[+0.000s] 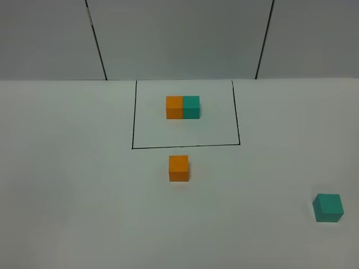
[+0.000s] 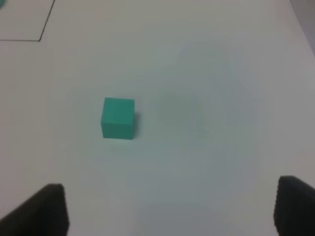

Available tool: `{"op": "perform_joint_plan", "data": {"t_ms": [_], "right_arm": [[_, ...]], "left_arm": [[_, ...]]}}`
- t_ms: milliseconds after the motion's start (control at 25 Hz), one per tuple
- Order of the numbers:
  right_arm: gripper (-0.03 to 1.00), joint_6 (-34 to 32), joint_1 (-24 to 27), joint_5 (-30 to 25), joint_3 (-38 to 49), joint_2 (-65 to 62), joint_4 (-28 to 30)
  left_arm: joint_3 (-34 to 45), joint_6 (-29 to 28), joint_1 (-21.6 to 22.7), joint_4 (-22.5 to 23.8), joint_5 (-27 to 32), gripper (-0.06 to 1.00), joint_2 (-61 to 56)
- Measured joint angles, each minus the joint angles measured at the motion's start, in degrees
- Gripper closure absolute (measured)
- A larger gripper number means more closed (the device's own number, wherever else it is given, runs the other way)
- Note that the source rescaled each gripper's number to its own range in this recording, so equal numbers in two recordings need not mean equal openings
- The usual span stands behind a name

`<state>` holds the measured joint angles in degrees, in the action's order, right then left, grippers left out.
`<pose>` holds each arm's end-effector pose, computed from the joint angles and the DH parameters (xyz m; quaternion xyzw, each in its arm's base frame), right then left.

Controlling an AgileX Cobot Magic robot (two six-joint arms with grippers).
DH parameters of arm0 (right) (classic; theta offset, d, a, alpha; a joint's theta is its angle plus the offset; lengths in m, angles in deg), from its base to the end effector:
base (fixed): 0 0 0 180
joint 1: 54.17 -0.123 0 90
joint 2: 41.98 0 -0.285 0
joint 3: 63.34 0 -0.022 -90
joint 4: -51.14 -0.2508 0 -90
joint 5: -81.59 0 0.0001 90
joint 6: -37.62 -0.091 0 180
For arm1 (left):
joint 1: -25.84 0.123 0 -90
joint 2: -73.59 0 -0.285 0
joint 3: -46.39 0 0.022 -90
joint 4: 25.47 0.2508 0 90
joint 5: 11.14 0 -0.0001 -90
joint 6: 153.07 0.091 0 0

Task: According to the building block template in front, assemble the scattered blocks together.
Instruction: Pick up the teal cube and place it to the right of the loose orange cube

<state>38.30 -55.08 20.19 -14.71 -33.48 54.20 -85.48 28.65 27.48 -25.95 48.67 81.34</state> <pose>-0.0033 -0.0043 0.2763 -0.0109 0.8592 -0.0257 0.5109 -0.0051 -0.0008 0.2808 0.0007 0.8466 0.0114 0.5321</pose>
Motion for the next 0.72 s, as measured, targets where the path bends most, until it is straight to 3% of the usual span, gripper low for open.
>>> {"op": "perform_joint_plan", "data": {"t_ms": [720], "right_arm": [[0.18,0.0,0.0,0.0,0.0,0.0,0.0]], "left_arm": [[0.0,0.79,-3.01,-0.59,0.05,0.23,-0.28]]}}
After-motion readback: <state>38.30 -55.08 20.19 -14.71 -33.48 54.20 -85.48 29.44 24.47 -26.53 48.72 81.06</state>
